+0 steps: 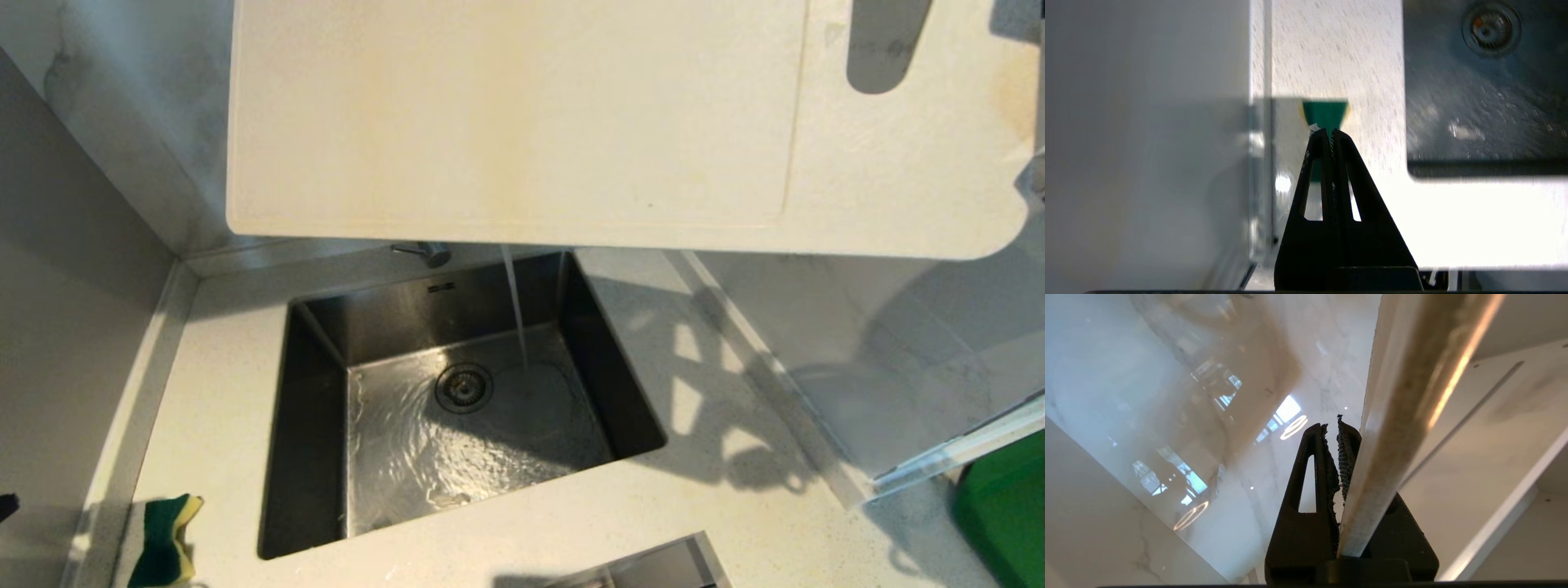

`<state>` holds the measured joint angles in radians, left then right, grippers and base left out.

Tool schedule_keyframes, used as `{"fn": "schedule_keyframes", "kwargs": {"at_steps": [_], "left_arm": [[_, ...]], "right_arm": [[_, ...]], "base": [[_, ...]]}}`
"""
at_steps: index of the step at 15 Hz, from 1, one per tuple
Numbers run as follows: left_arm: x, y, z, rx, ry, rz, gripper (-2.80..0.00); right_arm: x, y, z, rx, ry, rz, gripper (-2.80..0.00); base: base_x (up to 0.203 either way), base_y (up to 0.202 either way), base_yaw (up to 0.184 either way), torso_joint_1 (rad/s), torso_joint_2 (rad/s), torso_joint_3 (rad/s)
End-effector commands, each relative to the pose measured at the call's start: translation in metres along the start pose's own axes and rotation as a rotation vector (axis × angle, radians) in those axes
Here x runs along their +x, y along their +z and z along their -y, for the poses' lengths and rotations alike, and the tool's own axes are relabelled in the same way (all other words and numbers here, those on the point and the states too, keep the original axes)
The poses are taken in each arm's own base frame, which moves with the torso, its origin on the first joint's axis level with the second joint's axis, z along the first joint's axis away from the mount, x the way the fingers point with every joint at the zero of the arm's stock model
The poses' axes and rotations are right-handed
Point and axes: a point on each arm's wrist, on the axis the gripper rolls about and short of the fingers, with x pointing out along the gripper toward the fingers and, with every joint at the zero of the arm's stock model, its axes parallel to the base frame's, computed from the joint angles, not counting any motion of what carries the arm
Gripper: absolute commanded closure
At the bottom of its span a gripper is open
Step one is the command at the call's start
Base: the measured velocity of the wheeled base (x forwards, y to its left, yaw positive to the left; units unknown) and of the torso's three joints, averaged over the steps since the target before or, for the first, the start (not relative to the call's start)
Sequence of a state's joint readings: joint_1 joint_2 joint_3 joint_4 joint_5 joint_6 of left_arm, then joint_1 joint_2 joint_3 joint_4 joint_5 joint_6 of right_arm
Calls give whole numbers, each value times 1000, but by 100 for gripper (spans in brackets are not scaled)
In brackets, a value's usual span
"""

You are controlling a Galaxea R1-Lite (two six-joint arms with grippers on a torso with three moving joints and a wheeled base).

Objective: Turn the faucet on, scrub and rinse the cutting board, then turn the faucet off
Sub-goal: Put down the cutting board

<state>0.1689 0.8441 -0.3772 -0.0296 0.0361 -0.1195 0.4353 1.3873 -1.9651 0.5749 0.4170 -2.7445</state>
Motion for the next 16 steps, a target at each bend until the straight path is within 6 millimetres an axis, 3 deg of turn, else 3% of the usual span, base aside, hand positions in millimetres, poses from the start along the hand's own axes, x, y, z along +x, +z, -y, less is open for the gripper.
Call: {"fn": "schedule_keyframes", "kwargs": {"at_steps": [1, 5, 8, 13, 16], "left_arm": [[-28, -31, -4, 22, -37, 93, 0], [-45, -80, -9, 70, -131, 113, 0], [-47, -108, -12, 157, -283, 36, 0], [-61, -122, -19, 142, -303, 238, 0], [-61, -128, -21, 191, -217, 376, 0]], "right_arm": [[-7, 0, 3, -19, -5, -6, 0], [-9, 2, 4, -16, -3, -1, 0], [-10, 2, 4, -14, -1, 3, 0], [-7, 5, 1, -5, 7, 22, 0], [-7, 5, 2, -6, 7, 21, 0]], "base": [[0, 0, 0, 0, 0, 0], [0, 0, 0, 0, 0, 0], [0, 0, 0, 0, 0, 0], [0, 0, 0, 0, 0, 0], [0, 0, 0, 0, 0, 0]]}}
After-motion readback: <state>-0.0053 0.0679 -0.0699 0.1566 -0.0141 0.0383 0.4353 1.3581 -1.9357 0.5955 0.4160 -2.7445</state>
